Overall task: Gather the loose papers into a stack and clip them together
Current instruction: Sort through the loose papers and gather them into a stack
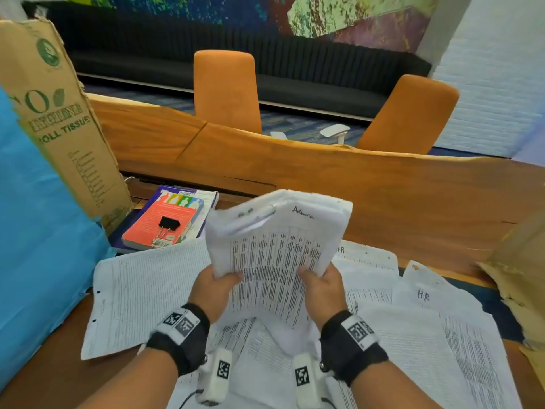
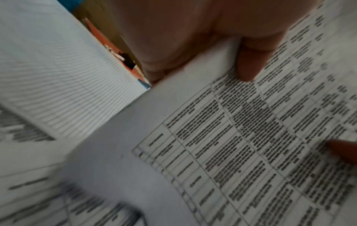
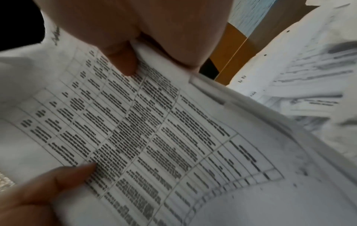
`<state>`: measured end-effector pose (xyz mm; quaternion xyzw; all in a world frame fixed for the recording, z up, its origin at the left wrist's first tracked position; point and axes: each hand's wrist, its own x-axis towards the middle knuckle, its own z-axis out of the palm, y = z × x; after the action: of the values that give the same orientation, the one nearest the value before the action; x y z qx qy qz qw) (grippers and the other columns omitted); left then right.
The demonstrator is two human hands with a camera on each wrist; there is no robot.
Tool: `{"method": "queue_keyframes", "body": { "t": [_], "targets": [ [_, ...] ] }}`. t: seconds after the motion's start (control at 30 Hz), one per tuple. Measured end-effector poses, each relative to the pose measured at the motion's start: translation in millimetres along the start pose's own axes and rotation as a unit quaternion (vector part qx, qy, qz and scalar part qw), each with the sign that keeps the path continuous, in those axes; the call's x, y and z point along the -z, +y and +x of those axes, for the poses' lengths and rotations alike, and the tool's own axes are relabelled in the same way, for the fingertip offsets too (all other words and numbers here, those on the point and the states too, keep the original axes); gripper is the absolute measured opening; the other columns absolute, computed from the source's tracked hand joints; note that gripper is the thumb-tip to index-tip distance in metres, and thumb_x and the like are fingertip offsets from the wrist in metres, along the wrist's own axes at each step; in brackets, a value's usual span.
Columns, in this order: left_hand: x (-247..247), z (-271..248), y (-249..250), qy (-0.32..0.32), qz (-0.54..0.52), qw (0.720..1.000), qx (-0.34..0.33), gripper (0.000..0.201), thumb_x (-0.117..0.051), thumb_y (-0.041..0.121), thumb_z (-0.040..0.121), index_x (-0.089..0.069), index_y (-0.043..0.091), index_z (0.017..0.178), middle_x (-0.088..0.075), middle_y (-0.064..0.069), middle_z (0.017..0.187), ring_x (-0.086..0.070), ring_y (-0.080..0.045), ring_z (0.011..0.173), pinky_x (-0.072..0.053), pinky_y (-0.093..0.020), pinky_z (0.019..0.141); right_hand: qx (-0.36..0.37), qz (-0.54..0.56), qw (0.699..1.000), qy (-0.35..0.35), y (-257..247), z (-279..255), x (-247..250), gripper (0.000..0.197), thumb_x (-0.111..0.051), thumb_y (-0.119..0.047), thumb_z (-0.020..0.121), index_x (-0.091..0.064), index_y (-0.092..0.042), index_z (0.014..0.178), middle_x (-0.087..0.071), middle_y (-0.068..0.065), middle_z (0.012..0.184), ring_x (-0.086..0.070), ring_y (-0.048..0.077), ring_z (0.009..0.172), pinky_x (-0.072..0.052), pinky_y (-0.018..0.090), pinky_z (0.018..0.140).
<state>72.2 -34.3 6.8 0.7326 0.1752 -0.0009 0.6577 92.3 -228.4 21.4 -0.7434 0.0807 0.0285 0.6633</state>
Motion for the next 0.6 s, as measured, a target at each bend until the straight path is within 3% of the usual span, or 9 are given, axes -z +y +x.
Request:
{"method": "queue_keyframes", "body": {
  "t": [0.1,0.2,0.3,0.37,0.5,0.53,0.6],
  "targets": [
    [6.8,2.5,-0.5,0.009,0.031,0.999,-0.017,0.011,-0.064,0.011,0.090,-0.064,0.012,0.101,-0.067,-0.002,0.092,-0.062,-0.020,0.087,-0.044,-0.023,0.067,0.011,-0.010,0.999,-0.047,-4.9,-0.3,7.2,0.025,-0.054,-0.015,0.100,-0.064,-0.031,0.116,-0.071,-0.009,0.114,-0.065,0.013,0.106,-0.051,0.037,0.094],
    [10.0,4.9,-10.2,-0.003,0.092,0.996,-0.002,0.009,-0.062,0.016,0.093,-0.061,0.017,0.102,-0.066,-0.001,0.091,-0.062,-0.018,0.085,-0.044,-0.022,0.063,-0.010,-0.091,0.989,-0.117,0.1,0.5,20.2,0.018,-0.055,-0.035,0.100,-0.059,-0.031,0.116,-0.067,-0.008,0.113,-0.063,0.014,0.106,-0.052,0.039,0.096],
    [20.5,4.3,-34.3,0.004,0.111,0.993,0.049,0.011,-0.059,0.016,0.095,-0.064,0.019,0.104,-0.070,-0.006,0.099,-0.065,-0.027,0.095,-0.050,-0.028,0.072,-0.009,-0.244,0.961,-0.129,17.2,11.4,61.0,0.028,-0.061,-0.042,0.095,-0.050,-0.029,0.117,-0.060,-0.007,0.115,-0.061,0.014,0.105,-0.051,0.032,0.087],
    [29.9,0.9,-51.6,0.010,0.119,0.989,0.087,0.013,-0.060,0.015,0.094,-0.066,0.015,0.106,-0.070,-0.012,0.106,-0.064,-0.034,0.102,-0.050,-0.038,0.088,-0.026,-0.389,0.915,-0.102,34.3,24.2,103.7,0.038,-0.065,-0.031,0.093,-0.047,-0.028,0.126,-0.055,-0.005,0.125,-0.057,0.017,0.114,-0.047,0.032,0.093],
    [39.0,-10.1,-82.4,0.008,0.146,0.977,0.152,0.033,-0.058,0.011,0.095,-0.059,0.005,0.127,-0.064,-0.015,0.123,-0.058,-0.032,0.111,-0.042,-0.043,0.100,-0.114,-0.644,0.745,-0.127,70.2,43.0,166.6,0.066,-0.066,-0.029,0.086,-0.034,-0.027,0.144,-0.043,0.000,0.145,-0.047,0.026,0.130,-0.038,0.044,0.109],
    [39.8,-12.3,-89.2,0.011,0.150,0.974,0.168,0.035,-0.058,0.010,0.095,-0.058,0.003,0.129,-0.063,-0.017,0.125,-0.057,-0.034,0.115,-0.041,-0.044,0.102,-0.122,-0.670,0.718,-0.140,77.6,45.1,172.2,0.069,-0.067,-0.031,0.085,-0.033,-0.028,0.145,-0.043,-0.001,0.145,-0.046,0.026,0.130,-0.037,0.045,0.110],
    [39.7,-16.0,-99.6,0.016,0.158,0.968,0.193,0.038,-0.059,0.012,0.094,-0.057,0.002,0.130,-0.061,-0.019,0.130,-0.056,-0.038,0.119,-0.040,-0.049,0.106,-0.116,-0.691,0.699,-0.144,87.2,48.5,175.7,0.068,-0.069,-0.034,0.081,-0.037,-0.027,0.140,-0.046,0.000,0.139,-0.049,0.027,0.127,-0.038,0.045,0.108]
  ]
}}
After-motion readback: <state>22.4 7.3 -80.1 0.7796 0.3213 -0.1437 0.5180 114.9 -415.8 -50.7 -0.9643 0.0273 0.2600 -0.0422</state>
